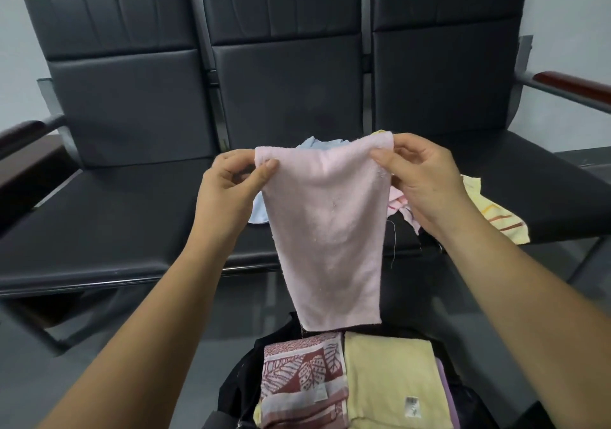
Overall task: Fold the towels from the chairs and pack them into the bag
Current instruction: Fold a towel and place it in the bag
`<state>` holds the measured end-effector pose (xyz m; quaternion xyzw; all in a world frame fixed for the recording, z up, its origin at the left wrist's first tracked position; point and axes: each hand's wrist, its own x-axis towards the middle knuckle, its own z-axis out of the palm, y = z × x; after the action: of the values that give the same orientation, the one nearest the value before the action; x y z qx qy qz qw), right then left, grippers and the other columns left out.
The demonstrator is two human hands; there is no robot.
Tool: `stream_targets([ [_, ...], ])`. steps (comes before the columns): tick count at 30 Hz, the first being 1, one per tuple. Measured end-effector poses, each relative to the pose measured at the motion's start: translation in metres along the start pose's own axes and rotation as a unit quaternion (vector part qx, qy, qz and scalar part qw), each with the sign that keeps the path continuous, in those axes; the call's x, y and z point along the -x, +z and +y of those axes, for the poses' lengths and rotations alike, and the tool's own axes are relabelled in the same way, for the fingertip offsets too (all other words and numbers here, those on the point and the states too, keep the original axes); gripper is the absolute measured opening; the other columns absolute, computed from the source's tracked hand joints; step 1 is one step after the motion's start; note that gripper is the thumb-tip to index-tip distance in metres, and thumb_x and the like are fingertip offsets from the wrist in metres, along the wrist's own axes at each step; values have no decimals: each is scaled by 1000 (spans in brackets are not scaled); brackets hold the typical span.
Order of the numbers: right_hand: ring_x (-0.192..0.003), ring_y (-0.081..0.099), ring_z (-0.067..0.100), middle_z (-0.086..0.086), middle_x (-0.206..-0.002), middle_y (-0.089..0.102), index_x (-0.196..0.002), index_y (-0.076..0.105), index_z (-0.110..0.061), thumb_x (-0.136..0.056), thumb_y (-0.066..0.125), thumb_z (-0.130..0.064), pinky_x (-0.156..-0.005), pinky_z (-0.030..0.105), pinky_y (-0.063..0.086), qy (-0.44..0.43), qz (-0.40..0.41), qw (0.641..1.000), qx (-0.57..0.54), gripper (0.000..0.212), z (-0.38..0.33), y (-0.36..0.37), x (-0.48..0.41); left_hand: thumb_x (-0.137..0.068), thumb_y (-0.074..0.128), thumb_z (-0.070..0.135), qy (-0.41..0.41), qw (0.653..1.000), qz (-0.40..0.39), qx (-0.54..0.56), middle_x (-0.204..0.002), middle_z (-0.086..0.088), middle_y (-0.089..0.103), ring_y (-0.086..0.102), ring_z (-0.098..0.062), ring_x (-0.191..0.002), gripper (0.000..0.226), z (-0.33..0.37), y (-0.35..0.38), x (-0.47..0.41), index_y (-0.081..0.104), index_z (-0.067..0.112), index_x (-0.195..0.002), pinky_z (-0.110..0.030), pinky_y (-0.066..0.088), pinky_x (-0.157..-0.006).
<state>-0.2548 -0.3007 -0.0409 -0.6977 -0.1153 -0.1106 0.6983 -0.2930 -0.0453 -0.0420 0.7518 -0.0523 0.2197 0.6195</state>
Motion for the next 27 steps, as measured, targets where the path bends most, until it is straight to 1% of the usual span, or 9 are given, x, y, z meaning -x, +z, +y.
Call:
stream_targets([
  [4,-111,68,11,-6,-116,72,-128,61,-30,-82,84,-20,-91,28,56,-17,-151,988,37,53,1,18,11,-100,64,18,32,995,-98,1,-99,-15,75,71,-30,-94,13,7,10,9,74,17,-109,-44,56,-83],
  [7,-117,53,-16,-25,-129,52,-145,33,-46,-79,89,-21,-88,8,48,10,-226,965,132,89,7,35,23,-100,65,25,57,987,-149,-16,-95,-30,68,61,-51,-89,14,9,17,13,72,21,-111,-59,52,-75],
  [9,-115,52,-17,-25,-130,51,-152,31,-41,-80,87,-23,-87,7,48,13,-191,972,134,93,10,44,27,-99,65,29,62,986,-152,-27,-94,-30,66,61,-51,-86,15,8,19,14,68,21,-112,-60,52,-73],
  [13,-118,64,9,-14,-126,63,-138,51,-31,-81,86,-18,-93,33,59,21,-99,995,-8,68,8,45,23,-85,81,31,-56,985,-147,68,-91,-8,75,72,-20,-78,46,8,20,12,48,16,-114,-31,55,-65],
  [15,-116,68,17,-2,-128,66,-138,53,-25,-79,87,-14,-89,39,60,45,-77,989,-116,69,8,40,17,-77,86,34,-147,961,-223,67,-102,-8,77,75,-23,-93,57,4,16,11,53,13,-119,-39,58,-81],
  [18,-117,68,26,3,-134,65,-140,52,-29,-69,94,-25,-90,46,60,89,-36,985,-145,82,14,31,7,-87,80,25,-190,924,-332,4,-114,-7,76,72,-25,-109,35,-4,15,17,70,11,-118,-46,52,-102],
  [23,-119,69,27,10,-134,67,-154,39,-20,-75,88,-24,-101,47,56,203,-70,948,-235,93,24,17,-2,-87,70,27,-204,938,-222,172,-120,-8,74,71,-26,-110,35,2,26,19,69,20,-122,-39,59,-85],
  [25,-123,67,23,4,-132,69,-146,48,-32,-88,79,-23,-106,44,52,211,-139,940,-227,67,25,14,2,-86,68,25,-221,934,-155,234,-120,-9,74,72,-25,-109,41,1,30,17,66,16,-126,-37,61,-87],
  [27,-116,70,15,-5,-123,74,-137,52,-39,-90,74,-20,-97,39,56,222,-184,937,-197,55,27,16,9,-88,68,25,-240,928,-102,266,-115,-7,76,73,-22,-106,35,0,31,15,66,16,-122,-36,61,-85],
])
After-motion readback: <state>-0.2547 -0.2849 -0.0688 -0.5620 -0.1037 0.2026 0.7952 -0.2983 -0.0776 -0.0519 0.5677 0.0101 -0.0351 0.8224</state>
